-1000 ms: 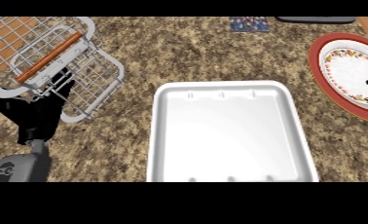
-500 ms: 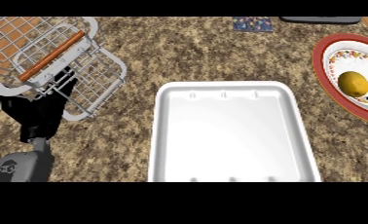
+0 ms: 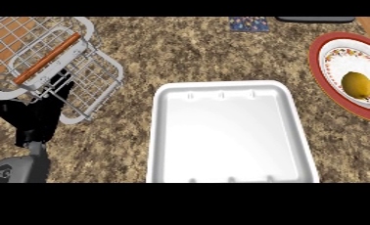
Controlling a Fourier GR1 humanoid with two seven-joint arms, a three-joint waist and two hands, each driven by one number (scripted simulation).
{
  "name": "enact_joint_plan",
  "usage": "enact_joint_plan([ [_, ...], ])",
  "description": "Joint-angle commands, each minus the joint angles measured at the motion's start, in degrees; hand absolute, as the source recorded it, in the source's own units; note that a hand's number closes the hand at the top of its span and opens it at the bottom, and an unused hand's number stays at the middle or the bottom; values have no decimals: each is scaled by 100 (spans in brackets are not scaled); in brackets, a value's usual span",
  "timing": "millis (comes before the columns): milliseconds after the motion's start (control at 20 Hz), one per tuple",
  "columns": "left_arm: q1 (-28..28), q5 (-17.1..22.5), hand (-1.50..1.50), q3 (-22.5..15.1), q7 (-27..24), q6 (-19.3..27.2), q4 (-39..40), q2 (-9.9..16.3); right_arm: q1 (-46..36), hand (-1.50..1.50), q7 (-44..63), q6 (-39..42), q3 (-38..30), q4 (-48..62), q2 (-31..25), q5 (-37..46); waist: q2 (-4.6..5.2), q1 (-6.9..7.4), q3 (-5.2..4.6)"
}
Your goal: Pick the lemon from the tray and place it in the plate
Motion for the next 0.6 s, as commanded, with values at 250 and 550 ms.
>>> enact_joint_plan([
  [250, -108, -210, 0, -387, 179, -96, -50, -92, -242, -150, 700, 2398, -448, 817, -529, -914, 8, -147, 7],
  [550, -258, -215, 0, -395, 478, -88, -237, 11, -297, -150, 1065, 3140, -471, 954, -837, -1145, 27, -94, 24],
])
